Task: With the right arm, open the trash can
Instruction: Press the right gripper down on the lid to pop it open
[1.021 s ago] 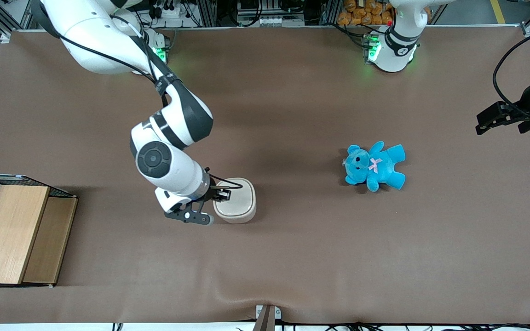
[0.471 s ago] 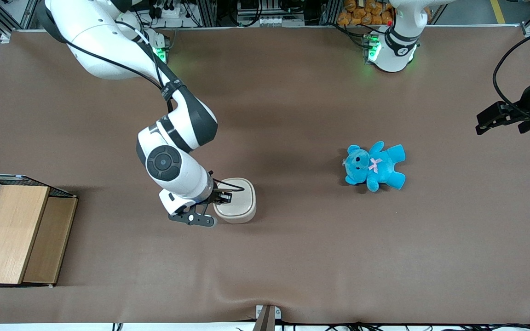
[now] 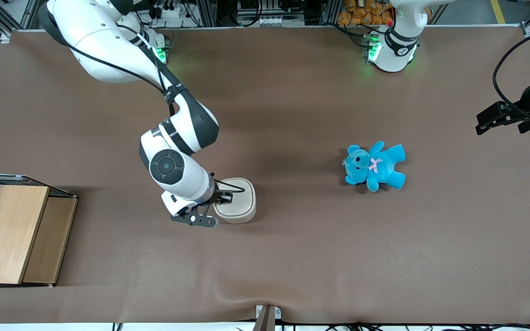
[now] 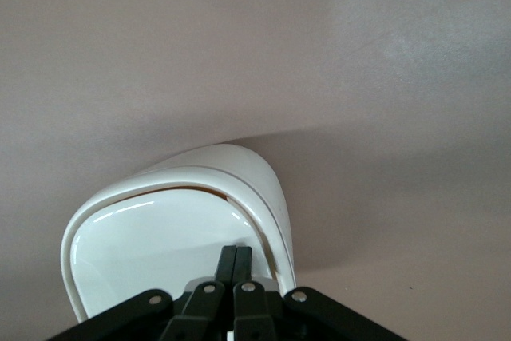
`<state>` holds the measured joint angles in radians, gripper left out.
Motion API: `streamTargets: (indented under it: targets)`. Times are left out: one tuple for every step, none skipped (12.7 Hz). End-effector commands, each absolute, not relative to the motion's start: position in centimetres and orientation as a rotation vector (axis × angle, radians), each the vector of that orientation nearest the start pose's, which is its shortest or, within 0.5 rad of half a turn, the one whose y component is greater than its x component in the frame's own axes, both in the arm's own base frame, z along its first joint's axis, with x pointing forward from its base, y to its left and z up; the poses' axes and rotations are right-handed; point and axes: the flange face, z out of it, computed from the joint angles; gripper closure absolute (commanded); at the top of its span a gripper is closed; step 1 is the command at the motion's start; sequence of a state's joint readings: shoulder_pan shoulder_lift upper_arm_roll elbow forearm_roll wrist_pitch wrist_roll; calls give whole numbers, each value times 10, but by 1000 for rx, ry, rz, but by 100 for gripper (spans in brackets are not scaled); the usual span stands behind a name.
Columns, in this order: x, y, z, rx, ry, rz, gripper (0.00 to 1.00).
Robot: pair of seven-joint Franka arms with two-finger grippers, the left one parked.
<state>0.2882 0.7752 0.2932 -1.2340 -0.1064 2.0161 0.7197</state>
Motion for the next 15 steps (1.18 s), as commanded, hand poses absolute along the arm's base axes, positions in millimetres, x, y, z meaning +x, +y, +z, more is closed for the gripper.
streamTargets:
  targets:
    - [664, 363, 311, -3045, 276, 41, 100]
    - [664, 363, 310, -3048, 275, 44, 100]
    - [664, 363, 309, -3048, 276, 46, 100]
    - [663, 365, 309, -3048, 271, 44, 100]
    - [663, 365, 311, -3046, 271, 41, 100]
    - [665, 366, 316, -3037, 296, 41, 100]
    - [665, 367, 324, -3025, 326, 45, 100]
    - [663, 370, 332, -3022, 325, 63, 100]
    - [664, 373, 344, -3011, 324, 66, 100]
    - [665, 374, 350, -2991, 337, 85, 100]
    - [666, 373, 357, -2959, 355, 109, 100]
    - [666, 374, 365, -2924, 372, 135, 100]
    - [666, 377, 374, -2895, 378, 146, 100]
    - [665, 379, 380, -2869, 406, 164, 100]
    - [664, 384, 393, -2823, 438, 176, 100]
